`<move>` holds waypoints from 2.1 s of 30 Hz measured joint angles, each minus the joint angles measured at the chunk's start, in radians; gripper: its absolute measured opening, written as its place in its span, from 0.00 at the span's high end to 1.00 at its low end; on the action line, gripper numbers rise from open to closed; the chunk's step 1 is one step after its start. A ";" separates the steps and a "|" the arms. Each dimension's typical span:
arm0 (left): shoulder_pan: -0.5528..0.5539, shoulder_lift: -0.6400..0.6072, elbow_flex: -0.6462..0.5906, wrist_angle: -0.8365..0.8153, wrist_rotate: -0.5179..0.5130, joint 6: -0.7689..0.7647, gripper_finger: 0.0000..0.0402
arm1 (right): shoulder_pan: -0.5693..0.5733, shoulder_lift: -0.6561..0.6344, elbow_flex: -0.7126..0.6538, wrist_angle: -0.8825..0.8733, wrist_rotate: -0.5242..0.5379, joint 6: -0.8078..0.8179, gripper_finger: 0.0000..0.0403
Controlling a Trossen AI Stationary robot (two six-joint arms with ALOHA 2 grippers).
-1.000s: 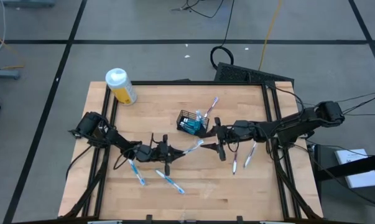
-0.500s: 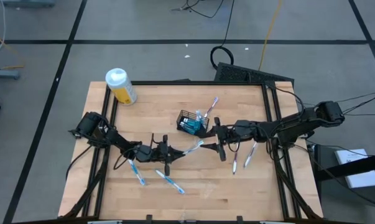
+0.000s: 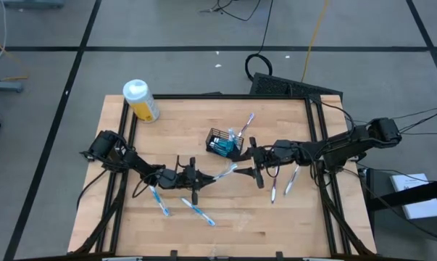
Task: Pick & Place toothbrushing station
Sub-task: Put the blue toothbrush into the wire organizer
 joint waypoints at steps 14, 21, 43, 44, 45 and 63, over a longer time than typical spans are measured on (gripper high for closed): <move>0.007 0.000 0.000 0.000 0.002 -0.011 0.95 | 0.000 0.000 0.000 0.001 -0.022 -0.011 0.75; 0.007 0.000 0.000 0.001 0.003 -0.012 0.95 | 0.000 0.000 0.000 0.001 -0.023 -0.024 0.86; 0.006 0.000 -0.001 0.031 0.050 -0.025 0.85 | -0.024 -0.007 0.001 -0.007 -0.014 -0.055 0.97; 0.006 0.000 -0.001 0.031 0.061 -0.024 0.85 | -0.027 -0.016 0.001 -0.017 -0.013 -0.056 0.97; 0.006 0.000 -0.001 0.035 0.067 -0.022 0.85 | -0.030 -0.026 0.001 -0.031 -0.013 -0.056 0.97; -0.004 0.000 -0.002 0.061 0.120 0.008 0.83 | -0.045 -0.095 0.231 -0.466 0.180 -0.181 0.98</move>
